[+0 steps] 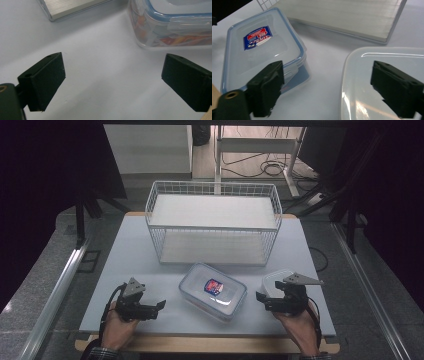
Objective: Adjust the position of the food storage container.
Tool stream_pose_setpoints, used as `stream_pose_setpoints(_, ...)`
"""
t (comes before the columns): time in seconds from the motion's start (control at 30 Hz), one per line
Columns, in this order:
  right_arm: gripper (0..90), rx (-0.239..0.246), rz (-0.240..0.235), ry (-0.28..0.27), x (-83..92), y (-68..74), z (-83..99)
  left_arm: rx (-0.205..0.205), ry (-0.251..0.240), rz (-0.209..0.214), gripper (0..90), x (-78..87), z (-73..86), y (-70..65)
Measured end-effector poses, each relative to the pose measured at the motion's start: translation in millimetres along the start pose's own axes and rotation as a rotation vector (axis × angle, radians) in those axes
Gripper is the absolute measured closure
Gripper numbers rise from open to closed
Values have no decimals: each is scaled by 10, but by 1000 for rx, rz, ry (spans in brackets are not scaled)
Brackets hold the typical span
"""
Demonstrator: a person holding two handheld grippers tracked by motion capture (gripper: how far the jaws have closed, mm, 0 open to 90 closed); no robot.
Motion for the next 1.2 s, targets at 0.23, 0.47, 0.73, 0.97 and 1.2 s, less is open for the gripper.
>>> stream_pose_setpoints(0.23,244,21,4,-21,-3,1,29,-7,-22,26,33,1,-5,-31)
stream_pose_setpoints(0.47,335,47,2,-22,11,14,40,-53,-30,-30,27,-20,6,-41)
stream_pose_setpoints(0.73,620,114,6,24,37,60,55,-28,-41,-32,18,-17,21,-7)
stream_pose_setpoints(0.97,889,164,-52,61,83,164,80,-7,-76,-23,26,16,9,9)
stream_pose_setpoints(1.2,891,162,-52,118,94,173,184,6,-92,-8,26,19,-1,3)
Point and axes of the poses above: each handheld gripper's, and its own axes: x roughly backward along the jaws, z roughly out of its underside, y roughly to its left, the point moved 3 cm from there along -x, roughly forward along the jaws, and after that the axes turned 7 degrees about -x, right-handed, at the moved point
